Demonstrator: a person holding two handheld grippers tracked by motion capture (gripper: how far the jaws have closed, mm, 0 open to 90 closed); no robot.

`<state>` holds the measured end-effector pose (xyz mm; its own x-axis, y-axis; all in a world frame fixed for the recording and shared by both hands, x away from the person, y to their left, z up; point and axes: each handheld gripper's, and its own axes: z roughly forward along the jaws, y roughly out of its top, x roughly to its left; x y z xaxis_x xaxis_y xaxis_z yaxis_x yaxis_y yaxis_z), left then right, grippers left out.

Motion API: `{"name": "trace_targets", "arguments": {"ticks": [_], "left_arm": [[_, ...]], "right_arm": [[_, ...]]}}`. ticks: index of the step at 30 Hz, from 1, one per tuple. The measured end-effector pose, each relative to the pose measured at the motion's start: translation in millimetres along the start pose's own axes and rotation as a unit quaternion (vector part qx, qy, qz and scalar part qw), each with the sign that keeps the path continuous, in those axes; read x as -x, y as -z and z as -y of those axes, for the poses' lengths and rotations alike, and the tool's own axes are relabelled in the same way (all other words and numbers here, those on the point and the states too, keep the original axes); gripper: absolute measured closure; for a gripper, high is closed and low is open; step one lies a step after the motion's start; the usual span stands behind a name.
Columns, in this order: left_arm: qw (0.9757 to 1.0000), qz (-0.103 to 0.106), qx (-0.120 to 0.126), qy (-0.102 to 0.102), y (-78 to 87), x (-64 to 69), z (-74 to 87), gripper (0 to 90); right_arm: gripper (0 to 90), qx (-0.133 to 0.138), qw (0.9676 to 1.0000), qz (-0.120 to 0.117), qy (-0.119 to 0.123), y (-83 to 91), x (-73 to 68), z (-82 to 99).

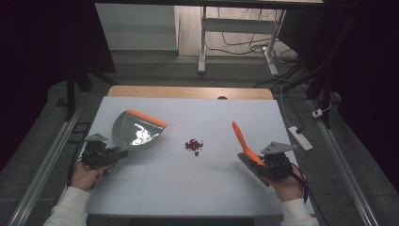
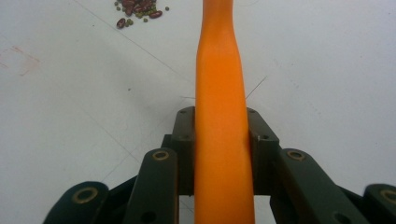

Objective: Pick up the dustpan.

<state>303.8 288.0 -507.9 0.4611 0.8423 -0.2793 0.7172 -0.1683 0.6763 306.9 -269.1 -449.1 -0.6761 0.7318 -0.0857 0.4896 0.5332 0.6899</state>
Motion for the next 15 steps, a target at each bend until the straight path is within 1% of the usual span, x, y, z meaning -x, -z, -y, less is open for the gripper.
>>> {"name": "trace_targets", "arguments": {"ticks": [3, 7, 9, 10, 13, 15], "left_arm": [[0.9999, 0.009, -0.001, -0.013, -0.6, 0.7, -1.3, 61.7], [0.9996, 0.019, -0.001, -0.022, 2.5, 4.6, -1.1, 61.7], [0.9993, 0.027, -0.004, -0.025, 4.0, 7.5, -1.6, 61.7], [0.999, 0.03, -0.005, -0.032, 4.6, 9.8, -1.9, 61.7], [0.9984, 0.037, -0.006, -0.043, 5.3, 14.7, -3.0, 61.7], [0.9979, 0.038, -0.008, -0.052, 5.4, 18.1, -3.4, 61.7]], "right_arm": [[70.3, -0.001, 1.0, 0.001, 0.002, -0.4, 0.5, 0.2], [70.3, 0.001, 1.0, 0.0, 0.002, -0.7, 0.8, 0.3], [70.3, 0.0, 1.0, -0.001, 0.001, -0.8, 0.7, 0.4], [70.3, -0.001, 1.0, -0.004, 0.001, -1.2, 0.7, 0.7], [70.3, -0.002, 1.0, -0.004, 0.001, -2.4, 0.3, 1.4], [70.3, -0.001, 1.0, -0.004, 0.004, -2.0, 0.4, 1.3]]}}
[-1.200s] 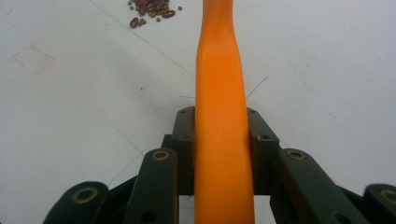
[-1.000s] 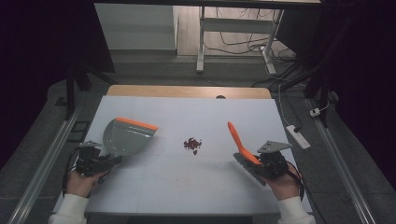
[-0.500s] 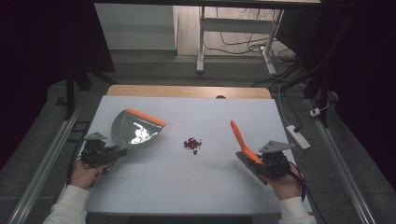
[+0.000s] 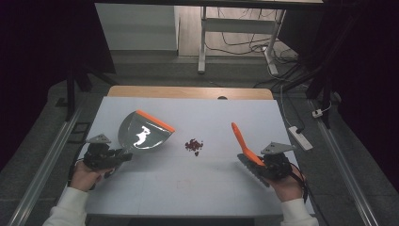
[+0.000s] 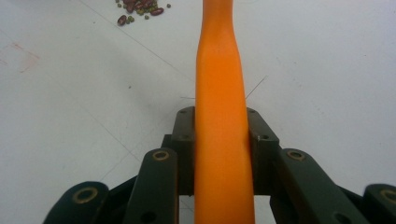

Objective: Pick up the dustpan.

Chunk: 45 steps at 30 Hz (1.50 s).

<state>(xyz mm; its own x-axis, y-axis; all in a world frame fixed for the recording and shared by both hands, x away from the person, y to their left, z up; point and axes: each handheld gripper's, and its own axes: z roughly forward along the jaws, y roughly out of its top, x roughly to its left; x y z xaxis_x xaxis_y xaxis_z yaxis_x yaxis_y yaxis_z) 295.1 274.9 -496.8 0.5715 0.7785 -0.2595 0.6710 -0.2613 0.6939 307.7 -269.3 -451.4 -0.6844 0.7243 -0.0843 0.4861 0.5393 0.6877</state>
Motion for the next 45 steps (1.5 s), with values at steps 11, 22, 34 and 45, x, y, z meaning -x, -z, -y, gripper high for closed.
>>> {"name": "trace_targets", "arguments": {"ticks": [11, 22, 34, 45], "left_arm": [[0.998, 0.03, -0.011, -0.055, 7.1, 12.2, -0.5, 61.7], [0.9922, 0.048, -0.035, -0.109, 9.2, 20.5, -0.5, 61.7], [0.9849, 0.067, -0.069, -0.144, 8.3, 22.5, -1.4, 61.7], [0.9788, 0.091, -0.086, -0.162, 0.6, 29.1, -3.4, 61.6]], "right_arm": [[70.3, 0.004, 1.0, -0.004, 0.001, -1.6, -2.5, -6.2], [70.3, 0.007, 0.9999, -0.006, 0.005, -2.5, -4.1, -9.5], [70.3, 0.011, 0.9994, -0.03, 0.015, -26.8, -10.7, -32.4], [70.3, 0.023, 0.999, -0.035, 0.016, -49.1, -16.7, -63.9]]}}
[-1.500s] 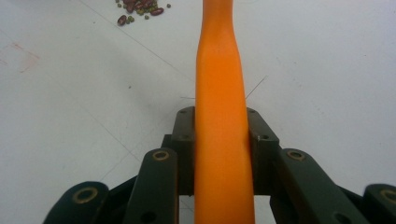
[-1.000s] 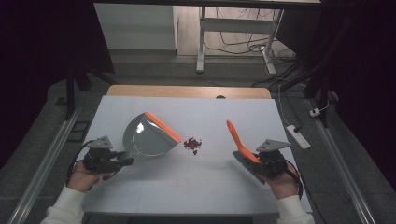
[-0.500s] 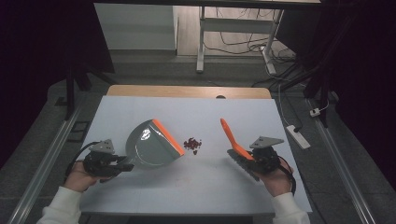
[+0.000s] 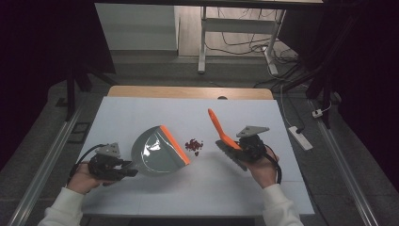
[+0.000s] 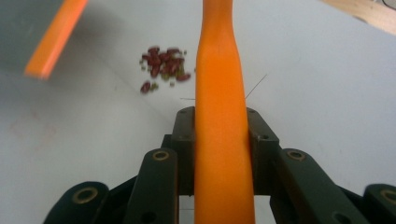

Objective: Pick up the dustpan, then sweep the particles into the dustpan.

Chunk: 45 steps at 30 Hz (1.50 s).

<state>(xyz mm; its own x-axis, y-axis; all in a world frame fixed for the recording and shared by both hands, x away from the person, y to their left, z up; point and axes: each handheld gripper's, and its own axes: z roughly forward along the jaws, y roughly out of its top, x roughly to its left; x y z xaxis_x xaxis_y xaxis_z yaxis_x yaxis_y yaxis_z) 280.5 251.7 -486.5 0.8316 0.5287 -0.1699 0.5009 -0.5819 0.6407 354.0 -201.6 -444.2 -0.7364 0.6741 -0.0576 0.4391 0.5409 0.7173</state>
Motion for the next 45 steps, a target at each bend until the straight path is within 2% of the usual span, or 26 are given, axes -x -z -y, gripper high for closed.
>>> {"name": "trace_targets", "arguments": {"ticks": [3, 4, 10, 17, 21, 27, 33, 39, 45], "left_arm": [[0.9999, 0.001, -0.009, -0.003, -3.4, 0.3, -1.6, 61.6], [0.9999, 0.001, -0.013, -0.003, -4.5, 0.2, -1.9, 61.6], [0.9994, 0.002, -0.034, -0.007, -13.1, 0.9, -3.1, 61.6], [0.999, 0.014, -0.038, -0.017, -22.0, 4.3, -5.5, 61.6], [0.9985, 0.014, -0.048, -0.02, -26.8, 5.8, -6.5, 61.6], [0.999, 0.011, -0.04, -0.015, -24.0, 4.9, -6.0, 61.5], [0.9989, 0.012, -0.044, -0.014, -24.9, 4.5, -6.6, 61.5], [0.9986, 0.012, -0.048, -0.015, -28.9, 6.4, -8.3, 61.5], [0.9989, 0.014, -0.043, -0.011, -27.3, 5.2, -8.0, 61.5]], "right_arm": [[70.3, 0.003, 1.0, 0.0, 0.001, -7.3, 0.4, -11.5], [70.3, 0.005, 1.0, -0.002, -0.008, -11.9, 1.8, -17.7], [70.3, 0.018, 0.9996, -0.012, -0.021, -27.9, 6.2, -29.1], [70.3, 0.013, 0.9997, -0.015, -0.014, -43.3, 10.3, -34.1], [70.3, 0.01, 0.9998, -0.015, -0.01, -52.8, 13.6, -39.1], [70.3, 0.01, 0.9997, -0.02, -0.003, -56.8, 12.4, -42.6], [70.3, 0.005, 0.9997, -0.022, 0.006, -62.8, 12.2, -44.6], [70.3, 0.002, 0.9997, -0.024, 0.001, -69.0, 14.8, -48.0], [70.3, -0.006, 0.9996, -0.023, 0.013, -75.4, 12.3, -49.0]]}}
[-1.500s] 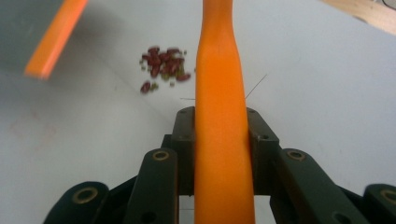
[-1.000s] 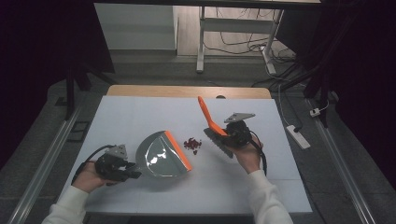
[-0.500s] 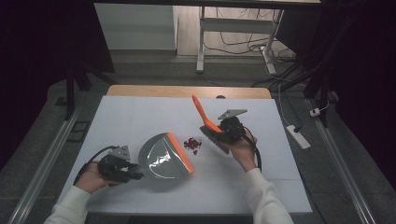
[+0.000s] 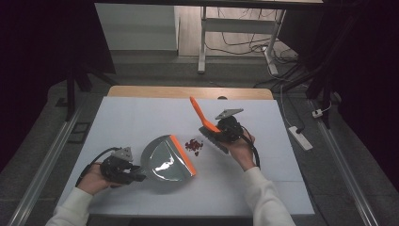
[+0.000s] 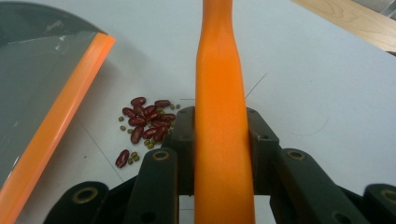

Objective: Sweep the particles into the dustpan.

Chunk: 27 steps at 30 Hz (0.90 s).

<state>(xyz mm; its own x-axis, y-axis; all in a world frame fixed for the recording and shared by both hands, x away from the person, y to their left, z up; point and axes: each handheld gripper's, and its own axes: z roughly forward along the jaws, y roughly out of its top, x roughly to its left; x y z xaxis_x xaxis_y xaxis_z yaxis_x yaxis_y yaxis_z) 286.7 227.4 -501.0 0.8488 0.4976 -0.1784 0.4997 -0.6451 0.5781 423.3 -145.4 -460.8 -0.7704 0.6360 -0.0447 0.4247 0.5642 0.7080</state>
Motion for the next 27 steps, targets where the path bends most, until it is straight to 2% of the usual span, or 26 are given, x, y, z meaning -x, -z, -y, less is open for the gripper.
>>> {"name": "trace_targets", "arguments": {"ticks": [8, 15, 27], "left_arm": [[0.9999, -0.001, -0.002, 0.012, 0.5, -2.1, 1.1, 61.5], [0.9999, 0.001, -0.008, 0.014, -2.0, -2.3, 0.3, 61.5], [0.9995, 0.011, -0.022, 0.019, -11.9, -6.8, -3.2, 61.5]], "right_arm": [[70.3, -0.004, 1.0, -0.002, 0.001, -3.4, -2.2, 0.1], [70.3, -0.008, 1.0, -0.002, 0.002, -6.3, -3.6, -0.6], [70.3, -0.019, 0.9998, 0.0, 0.012, -23.8, -8.4, -5.6]]}}
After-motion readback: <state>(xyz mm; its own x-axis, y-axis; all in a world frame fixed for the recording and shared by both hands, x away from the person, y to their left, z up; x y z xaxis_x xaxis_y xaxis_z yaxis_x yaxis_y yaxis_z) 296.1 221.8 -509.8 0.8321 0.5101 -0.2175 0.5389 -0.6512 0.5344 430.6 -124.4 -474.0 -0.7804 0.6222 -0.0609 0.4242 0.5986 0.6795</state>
